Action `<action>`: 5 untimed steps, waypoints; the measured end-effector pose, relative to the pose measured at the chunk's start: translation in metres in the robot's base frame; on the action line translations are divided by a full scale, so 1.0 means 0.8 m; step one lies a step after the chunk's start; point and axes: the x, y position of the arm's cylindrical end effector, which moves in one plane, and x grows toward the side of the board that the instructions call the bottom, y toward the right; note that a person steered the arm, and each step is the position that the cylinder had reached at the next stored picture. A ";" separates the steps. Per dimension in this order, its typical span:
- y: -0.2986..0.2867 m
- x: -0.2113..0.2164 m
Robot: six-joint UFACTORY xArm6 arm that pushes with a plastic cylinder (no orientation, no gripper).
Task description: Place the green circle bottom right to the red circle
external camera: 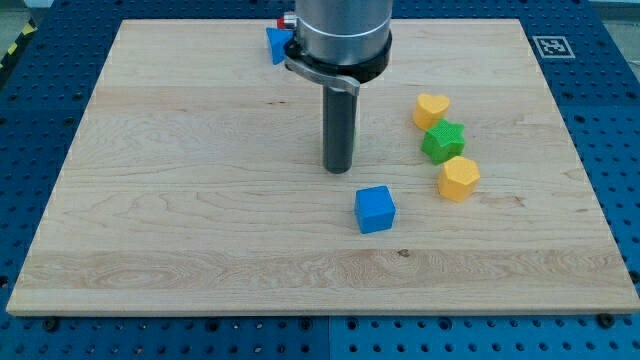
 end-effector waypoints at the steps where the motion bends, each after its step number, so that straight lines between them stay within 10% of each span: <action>1: 0.000 -0.026; 5: 0.031 -0.145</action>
